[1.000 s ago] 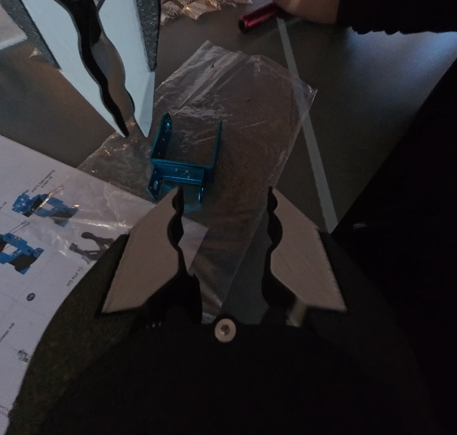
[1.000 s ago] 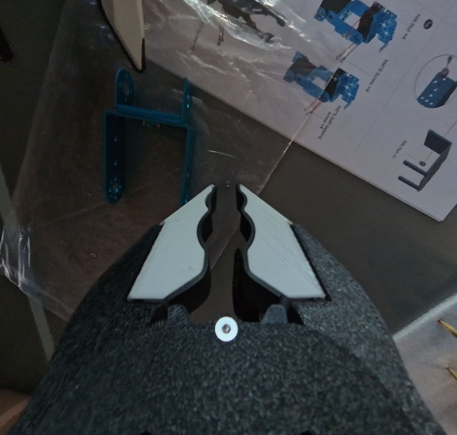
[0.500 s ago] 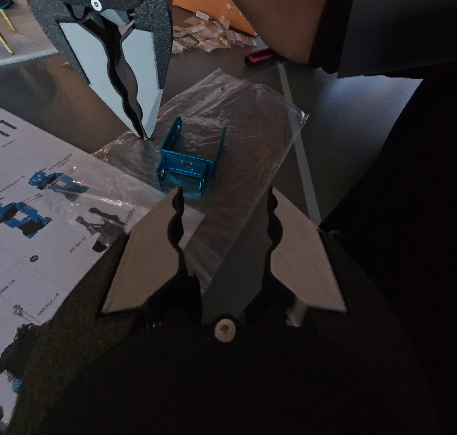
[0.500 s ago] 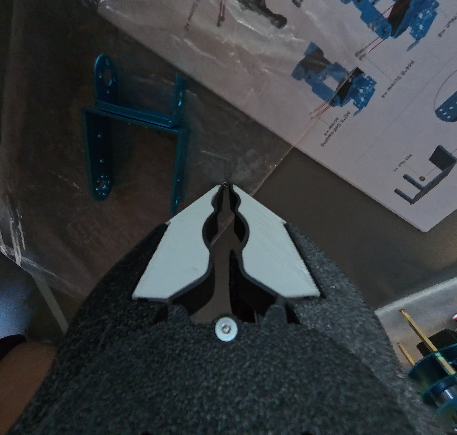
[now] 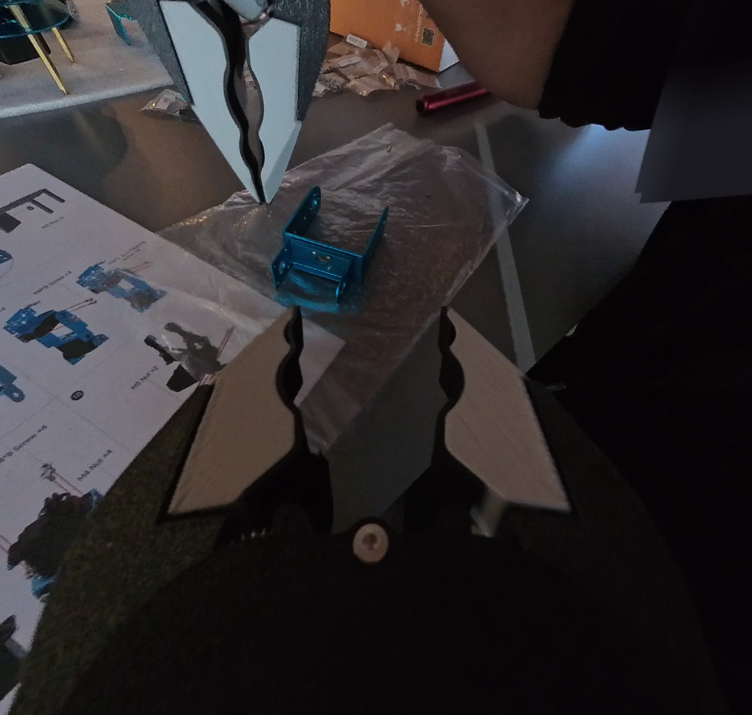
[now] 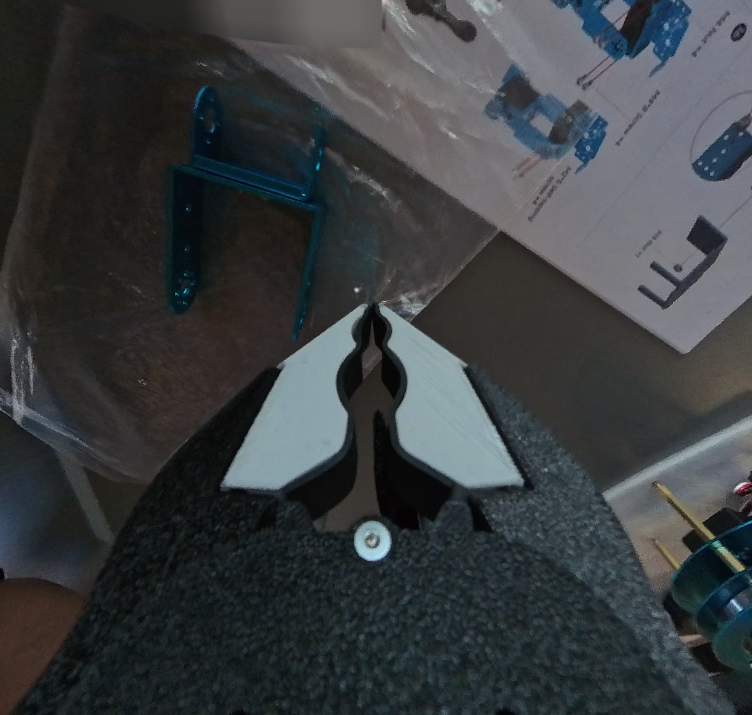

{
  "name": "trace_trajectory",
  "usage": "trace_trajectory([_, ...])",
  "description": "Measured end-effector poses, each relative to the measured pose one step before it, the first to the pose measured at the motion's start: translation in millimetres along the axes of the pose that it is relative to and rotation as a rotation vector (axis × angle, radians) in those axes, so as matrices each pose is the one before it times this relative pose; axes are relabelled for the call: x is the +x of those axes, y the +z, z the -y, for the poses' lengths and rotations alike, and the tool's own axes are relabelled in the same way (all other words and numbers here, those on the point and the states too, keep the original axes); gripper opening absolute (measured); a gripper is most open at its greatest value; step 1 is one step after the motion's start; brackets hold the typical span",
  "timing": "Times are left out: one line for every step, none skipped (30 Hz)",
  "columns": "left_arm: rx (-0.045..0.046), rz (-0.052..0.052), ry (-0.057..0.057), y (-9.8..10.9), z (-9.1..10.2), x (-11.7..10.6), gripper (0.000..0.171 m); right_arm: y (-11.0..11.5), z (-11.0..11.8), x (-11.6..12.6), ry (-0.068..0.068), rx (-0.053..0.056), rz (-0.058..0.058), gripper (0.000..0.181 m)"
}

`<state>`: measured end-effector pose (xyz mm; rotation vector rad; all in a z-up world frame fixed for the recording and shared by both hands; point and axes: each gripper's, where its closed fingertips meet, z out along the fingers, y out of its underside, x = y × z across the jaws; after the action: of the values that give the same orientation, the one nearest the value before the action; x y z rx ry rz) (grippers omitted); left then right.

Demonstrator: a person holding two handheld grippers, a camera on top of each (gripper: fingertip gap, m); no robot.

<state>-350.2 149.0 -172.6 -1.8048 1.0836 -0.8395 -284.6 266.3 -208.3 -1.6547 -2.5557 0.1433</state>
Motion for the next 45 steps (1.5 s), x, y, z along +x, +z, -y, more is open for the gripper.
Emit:
trace_trajectory([-0.00278,-0.0016,0.0032,0.71,-0.53,0.94,0.067,-0.78,-2.64,-0.72,0.0052,0.0019,-0.0038,0.000])
trace_trajectory([-0.00296,-0.0009,0.0037,0.80,-0.42,0.99,0.067,-1.62,-3.77,0.12,0.0023,-0.0011,-0.0129,0.000])
trace_trajectory([-0.00311,-0.0017,0.0033,1.05,-0.12,1.30,0.067,-2.14,-3.35,0.27,0.0037,0.0055,-0.0130,0.000])
trace_trajectory([-0.00036,-0.0050,0.0023,1.08,0.31,1.90,0.066,-1.74,-1.46,-0.04,0.0056,0.0168,-0.0081,0.000])
trace_trajectory([-0.00151,-0.0090,0.0017,1.19,0.14,2.34,0.066,-0.74,-0.90,-0.79,0.0068,0.0178,0.0004,0.000])
trace_trajectory([-0.00465,-0.0051,0.0033,1.06,-0.14,1.63,0.066,-0.08,-0.90,-1.80,0.0072,0.0158,0.0084,0.000])
trace_trajectory([-0.00329,0.0011,0.0050,0.89,0.07,0.42,0.067,0.11,-0.31,-0.61,0.0089,0.0158,0.0017,0.000])
trace_trajectory([-0.00263,0.0012,0.0045,0.65,0.29,0.18,0.067,-0.09,1.11,0.30,0.0064,0.0178,-0.0065,0.002])
trace_trajectory([-0.00267,-0.0002,0.0029,0.38,0.29,0.29,0.067,-0.32,3.06,-0.97,0.0007,0.0247,-0.0027,0.007])
trace_trajectory([-0.00083,-0.0009,0.0011,0.32,0.59,0.37,0.067,0.30,4.24,-4.70,-0.0058,0.0290,0.0178,0.010])
trace_trajectory([-0.00051,-0.0020,-0.0006,0.17,0.78,0.61,0.067,1.26,4.03,-3.86,-0.0135,0.0229,0.0139,0.010])
trace_trajectory([-0.00197,-0.0013,0.0000,0.29,0.66,0.68,0.067,2.21,3.59,-2.07,-0.0206,0.0177,0.0055,0.010])
trace_trajectory([-0.00207,-0.0001,0.0019,0.36,0.55,0.59,0.067,2.99,0.88,-2.65,-0.0190,0.0013,0.0165,0.010])
trace_trajectory([-0.00251,0.0003,0.0032,0.49,0.57,0.52,0.067,2.41,-2.07,-0.90,-0.0068,-0.0152,0.0124,0.010])
trace_trajectory([-0.00349,0.0000,0.0036,0.77,0.40,0.30,0.067,1.11,-1.03,-0.78,0.0053,-0.0053,0.0168,0.011])
trace_trajectory([-0.00272,0.0013,0.0034,0.79,0.56,-0.40,0.067,0.30,1.21,-1.72,0.0099,0.0076,0.0227,0.011])
trace_trajectory([-0.00302,0.0035,0.0013,0.96,0.33,-1.10,0.067,0.01,1.84,-1.53,0.0019,0.0122,0.0149,0.013])
trace_trajectory([-0.00585,0.0061,-0.0002,0.90,-0.26,-2.00,0.067,0.05,1.39,-1.49,-0.0066,0.0119,0.0064,0.013])
trace_trajectory([-0.00665,0.0065,-0.0007,0.84,-0.79,-2.34,0.067,0.54,0.45,0.05,-0.0084,0.0050,-0.0047,0.013])
trace_trajectory([-0.00542,0.0024,-0.0028,0.63,-0.75,-1.87,0.067,0.91,-0.51,0.85,-0.0041,-0.0038,-0.0063,0.014])
trace_trajectory([-0.00403,-0.0024,-0.0053,0.30,-0.63,-1.30,0.067,1.13,0.30,-2.07,-0.0018,-0.0016,0.0128,0.014])
trace_trajectory([-0.00130,-0.0034,-0.0053,0.05,-0.36,-1.10,0.067,0.46,1.70,0.91,-0.0056,0.0035,-0.0066,0.014])
trace_trajectory([-0.00038,-0.0035,-0.0039,-0.06,-0.34,-0.97,0.066,-0.46,1.85,4.13,-0.0104,0.0056,-0.0284,0.014])
trace_trajectory([-0.00176,-0.0027,-0.0028,-0.15,-0.64,-1.06,0.067,0.02,1.60,-0.57,-0.0095,0.0042,0.0016,0.014])
trace_trajectory([-0.00219,-0.0012,-0.0013,-0.04,-0.64,-1.21,0.067,0.84,1.01,-2.03,-0.0017,-0.0018,0.0147,0.013])
trace_trajectory([-0.00046,-0.0007,-0.0007,0.01,-0.55,-1.28,0.067,1.56,-0.11,0.31,0.0028,-0.0087,0.0018,0.012])
trace_trajectory([0.00049,-0.0025,-0.0021,0.04,-0.55,-0.98,0.067,2.36,-1.72,-0.70,0.0017,-0.0176,0.0069,0.010])
trace_trajectory([0.00007,-0.0038,-0.0030,0.25,-0.58,-0.76,0.067,2.32,-3.46,1.08,0.0010,-0.0276,-0.0042,0.010])
trace_trajectory([-0.00024,-0.0022,-0.0023,0.22,-0.76,-0.87,0.067,0.03,0.11,0.80,0.0021,-0.0032,-0.0028,0.010])
trace_trajectory([-0.00111,-0.0013,-0.0008,0.26,-1.00,-0.67,0.067,-0.89,1.63,-0.86,0.0012,0.0072,0.0070,0.010])
trace_trajectory([-0.00169,-0.0014,-0.0001,0.29,-1.18,-0.50,0.067,-0.57,0.17,0.59,-0.0010,-0.0032,-0.0028,0.010])
trace_trajectory([-0.00260,-0.0008,0.0002,0.34,-1.28,-0.35,0.067,-0.15,-0.46,1.61,-0.0022,-0.0072,-0.0097,0.010])
trace_trajectory([-0.00340,0.0007,0.0017,0.29,-1.33,-0.21,0.067,0.72,-0.41,-0.44,-0.0001,-0.0097,0.0042,0.009])
trace_trajectory([-0.00362,0.0014,0.0033,0.10,-1.27,-0.11,0.067,1.27,-1.43,-0.46,0.0056,-0.0181,0.0065,0.007])
trace_trajectory([-0.00319,0.0018,0.0032,-0.15,-1.04,0.02,0.067,0.24,0.24,-0.12,0.0072,-0.0085,0.0049,0.006])
trace_trajectory([-0.00144,0.0026,0.0018,-0.31,-0.59,-0.13,0.067,0.29,-0.21,-0.40,0.0026,-0.0126,0.0051,0.006])
trace_trajectory([0.00036,0.0019,0.0004,-0.60,-0.24,0.08,0.067,0.11,0.03,0.54,-0.0056,-0.0139,-0.0057,0.006])
trace_trajectory([0.00215,0.0001,-0.0003,-0.74,0.21,0.47,0.067,0.09,0.43,-0.02,-0.0071,-0.0138,-0.0061,0.005])
trace_trajectory([0.00385,0.0002,-0.0006,-0.81,0.33,0.49,0.067,0.15,0.14,0.06,-0.0039,-0.0169,-0.0058,0.006])
trace_trajectory([0.00367,0.0005,-0.0009,-0.66,0.30,0.41,0.067,0.16,0.39,0.11,-0.0019,-0.0165,-0.0050,0.004])
trace_trajectory([0.00240,0.0003,-0.0013,-0.51,0.14,0.43,0.067,0.09,0.39,-0.04,-0.0008,-0.0148,-0.0039,0.004])
trace_trajectory([0.00146,0.0011,-0.0010,-0.32,-0.18,0.22,0.067,0.14,-0.04,0.02,0.0026,-0.0134,-0.0020,0.004])
trace_trajectory([0.00076,0.0020,-0.0007,0.00,-0.30,0.07,0.067,-0.02,-0.10,-0.04,0.0075,-0.0100,0.0010,0.004])
trace_trajectory([0.00025,0.0010,-0.0005,0.02,-0.36,0.32,0.067,0.06,-0.08,-0.05,0.0088,-0.0062,0.0031,0.004])
trace_trajectory([0.00059,0.0001,-0.0003,0.02,-0.20,0.35,0.066,0.02,-0.12,-0.16,-0.0009,-0.0051,0.0023,0.004])
